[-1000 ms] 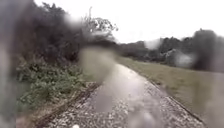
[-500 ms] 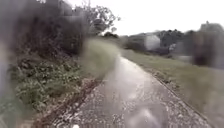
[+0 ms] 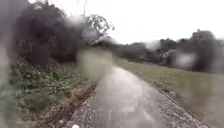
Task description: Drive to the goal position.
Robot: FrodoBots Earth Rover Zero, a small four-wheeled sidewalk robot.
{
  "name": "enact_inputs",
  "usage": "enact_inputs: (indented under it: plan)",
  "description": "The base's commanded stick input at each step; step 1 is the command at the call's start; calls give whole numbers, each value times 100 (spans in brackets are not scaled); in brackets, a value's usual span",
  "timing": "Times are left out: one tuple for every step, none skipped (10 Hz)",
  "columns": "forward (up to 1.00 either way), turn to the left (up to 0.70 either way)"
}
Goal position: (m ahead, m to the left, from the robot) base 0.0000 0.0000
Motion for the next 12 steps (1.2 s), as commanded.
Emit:
enact_inputs:
  plan:
    - [70,0]
    - [70,0]
    - [70,0]
    - [70,0]
    - [70,0]
    - [70,0]
    - [70,0]
    - [70,0]
    - [70,0]
    - [70,0]
    - [70,0]
    - [70,0]
